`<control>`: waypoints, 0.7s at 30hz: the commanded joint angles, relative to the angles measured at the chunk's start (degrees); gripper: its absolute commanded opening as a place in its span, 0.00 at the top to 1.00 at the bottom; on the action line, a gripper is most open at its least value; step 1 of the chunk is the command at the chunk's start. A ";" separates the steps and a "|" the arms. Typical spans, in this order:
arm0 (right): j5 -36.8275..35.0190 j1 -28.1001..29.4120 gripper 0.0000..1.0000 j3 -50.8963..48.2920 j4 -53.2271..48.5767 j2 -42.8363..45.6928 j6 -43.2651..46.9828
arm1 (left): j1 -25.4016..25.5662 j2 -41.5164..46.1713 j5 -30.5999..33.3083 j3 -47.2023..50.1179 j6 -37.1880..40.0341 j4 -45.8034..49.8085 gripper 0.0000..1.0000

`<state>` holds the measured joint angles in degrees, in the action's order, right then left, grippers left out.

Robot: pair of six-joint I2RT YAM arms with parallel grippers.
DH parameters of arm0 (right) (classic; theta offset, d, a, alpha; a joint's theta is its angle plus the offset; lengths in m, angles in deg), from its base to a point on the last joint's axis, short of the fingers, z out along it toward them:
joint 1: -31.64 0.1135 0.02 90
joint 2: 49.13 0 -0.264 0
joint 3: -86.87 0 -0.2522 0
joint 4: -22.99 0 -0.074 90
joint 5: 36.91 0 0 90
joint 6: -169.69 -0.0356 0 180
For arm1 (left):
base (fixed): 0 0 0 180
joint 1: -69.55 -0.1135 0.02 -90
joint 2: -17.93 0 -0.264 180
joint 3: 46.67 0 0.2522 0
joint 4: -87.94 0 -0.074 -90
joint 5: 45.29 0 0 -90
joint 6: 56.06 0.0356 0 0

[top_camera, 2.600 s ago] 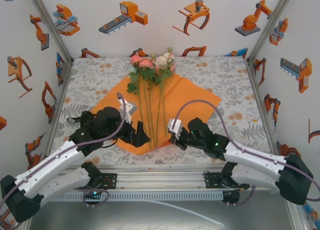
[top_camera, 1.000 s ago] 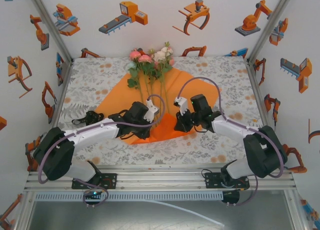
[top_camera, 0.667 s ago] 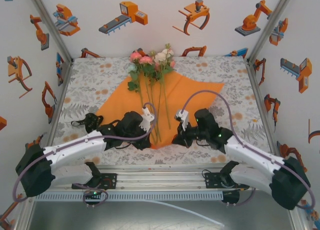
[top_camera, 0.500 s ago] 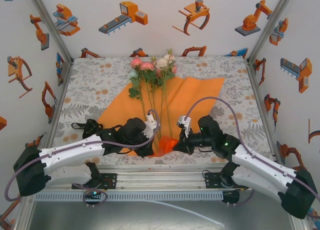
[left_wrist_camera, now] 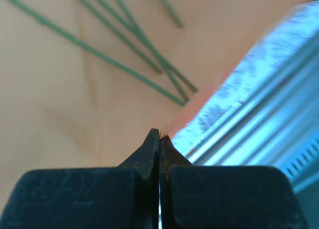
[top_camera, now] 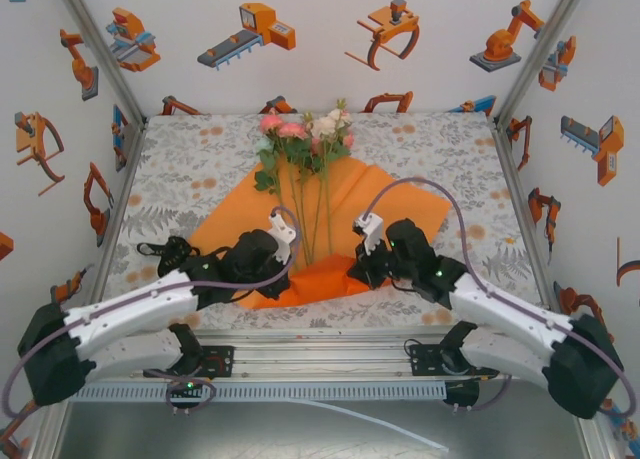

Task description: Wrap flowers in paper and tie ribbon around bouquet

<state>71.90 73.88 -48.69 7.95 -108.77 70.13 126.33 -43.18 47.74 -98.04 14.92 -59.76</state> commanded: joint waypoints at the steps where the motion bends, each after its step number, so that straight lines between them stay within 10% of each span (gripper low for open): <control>1: -0.01 -4.35 0.94 3.24 8.51 -8.92 -1.06 | -1.44 -6.14 7.04 -2.03 -0.97 0.89 1.00; 10: 0.88 -5.88 0.45 4.70 11.02 -18.77 -3.50 | -2.38 -8.70 10.74 -0.94 -2.50 0.61 0.87; 21: -8.28 -4.40 0.38 4.54 -7.83 2.01 -6.49 | -3.16 -12.80 17.40 -0.32 -9.29 1.23 1.00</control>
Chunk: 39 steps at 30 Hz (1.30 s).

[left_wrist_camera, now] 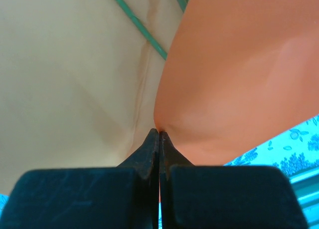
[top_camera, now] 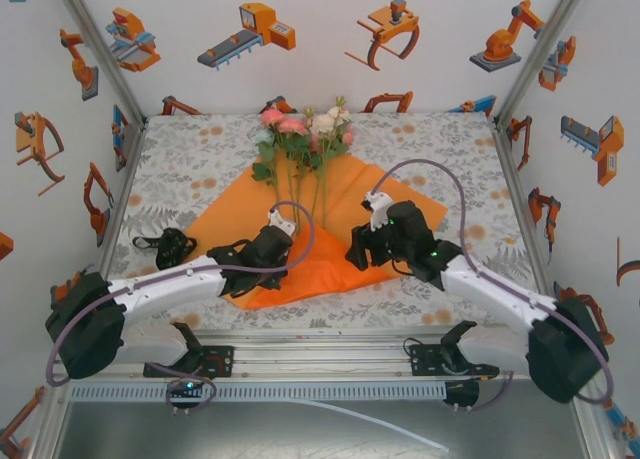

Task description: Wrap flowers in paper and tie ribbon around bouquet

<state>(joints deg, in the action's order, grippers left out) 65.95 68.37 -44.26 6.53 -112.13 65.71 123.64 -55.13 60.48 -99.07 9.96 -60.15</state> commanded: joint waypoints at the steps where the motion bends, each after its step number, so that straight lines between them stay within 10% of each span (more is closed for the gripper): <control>1: -2.39 2.25 0.37 -0.28 -7.79 7.74 -2.52 | -0.56 -1.00 5.86 0.97 -5.85 1.76 1.00; 9: 10.25 10.46 0.37 -6.48 9.55 4.38 -11.82 | -1.30 -2.04 11.24 1.89 -13.43 2.44 1.00; 23: -9.15 10.36 0.41 -0.89 12.44 -20.76 -3.69 | -4.08 -5.67 18.40 1.26 -14.97 4.42 1.00; 29: -12.64 10.37 0.40 -0.30 11.58 -20.92 -3.44 | -3.44 2.42 20.39 0.75 -9.46 5.45 0.64; 33: -8.73 10.01 0.34 -0.94 13.80 -17.66 -3.71 | -2.74 14.47 12.40 0.85 -6.40 7.20 0.48; 39: 13.70 1.34 0.14 -0.76 14.88 -17.03 -7.12 | -0.60 23.95 -16.71 6.97 -0.19 -3.32 0.37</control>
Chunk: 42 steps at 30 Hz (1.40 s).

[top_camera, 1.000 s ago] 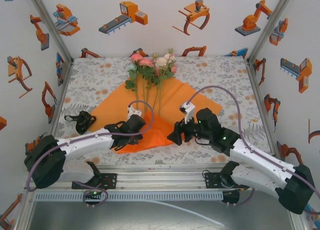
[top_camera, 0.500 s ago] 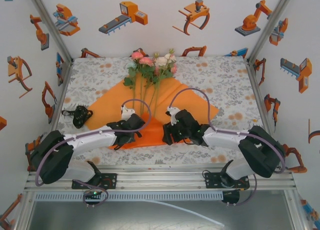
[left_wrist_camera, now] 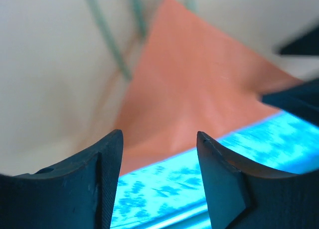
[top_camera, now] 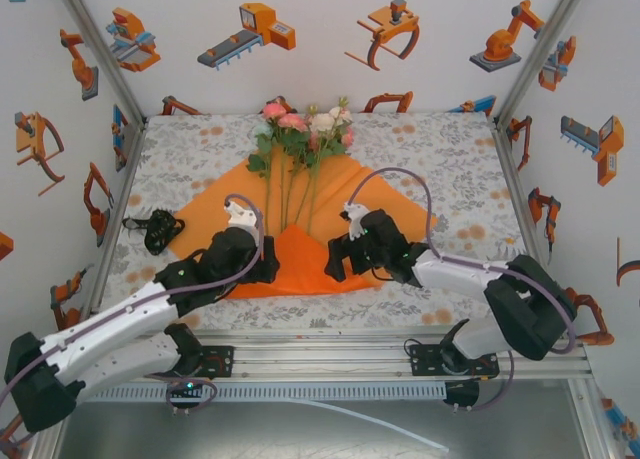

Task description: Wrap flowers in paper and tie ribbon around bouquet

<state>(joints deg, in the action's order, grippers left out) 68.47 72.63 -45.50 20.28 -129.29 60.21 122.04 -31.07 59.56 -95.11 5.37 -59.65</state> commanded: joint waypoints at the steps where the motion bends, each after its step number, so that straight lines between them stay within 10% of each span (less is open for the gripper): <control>1: 12.17 -3.35 0.14 0.63 1.02 -0.54 -1.63 | 1.52 -1.10 -16.12 3.23 4.76 -3.95 0.35; 12: 4.90 -3.55 0.37 3.57 -2.31 -5.40 -2.67 | 2.88 -20.91 -3.76 -0.20 10.76 -7.93 0.33; 24: -1.54 5.54 0.33 -0.27 -11.34 20.25 -10.02 | 2.88 -21.29 -5.80 6.53 13.75 -23.34 0.29; 30: -0.32 12.22 0.39 -4.57 11.57 9.37 -19.51 | 2.80 -25.44 -5.56 9.49 15.93 -31.98 0.30; 42: -15.33 11.67 0.49 -11.45 10.46 0.15 -20.12 | 2.56 -14.91 -2.79 10.77 14.42 -31.06 0.26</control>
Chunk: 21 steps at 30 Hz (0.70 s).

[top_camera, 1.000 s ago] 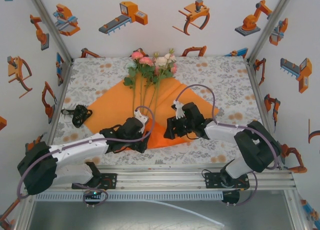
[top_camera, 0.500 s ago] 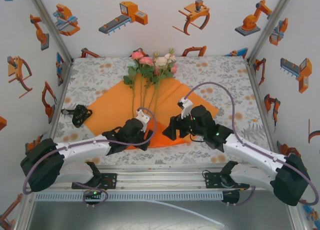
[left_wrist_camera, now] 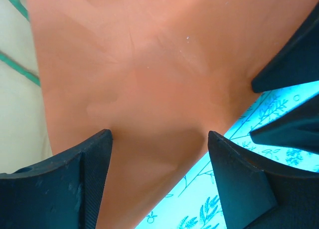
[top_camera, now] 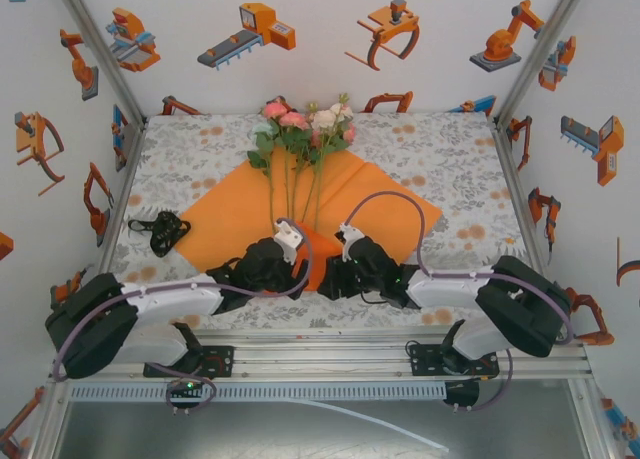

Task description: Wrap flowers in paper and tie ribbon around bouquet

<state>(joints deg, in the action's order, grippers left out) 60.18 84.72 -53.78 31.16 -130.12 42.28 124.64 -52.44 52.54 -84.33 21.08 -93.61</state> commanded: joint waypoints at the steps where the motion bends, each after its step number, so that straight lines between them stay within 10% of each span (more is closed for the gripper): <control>1: -8.42 -0.58 0.49 -3.94 -1.67 1.98 -2.86 | -0.26 8.55 7.49 -0.88 -2.89 7.32 0.26; 4: -14.58 -1.43 0.48 -5.26 -9.37 6.39 -5.24 | -1.95 13.70 10.71 -4.52 -7.13 22.32 0.28; 12: -10.24 -0.31 0.46 -0.39 -16.21 18.60 3.06 | -1.86 16.23 -10.53 -5.35 -9.91 27.90 0.58; 21: -4.17 1.93 0.46 7.76 1.22 1.06 8.08 | -2.28 11.44 -4.61 -1.08 -6.89 17.83 0.61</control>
<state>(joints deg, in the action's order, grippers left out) 55.27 86.49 -49.06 26.35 -122.97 47.33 122.76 -38.83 45.35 -86.13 13.08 -71.89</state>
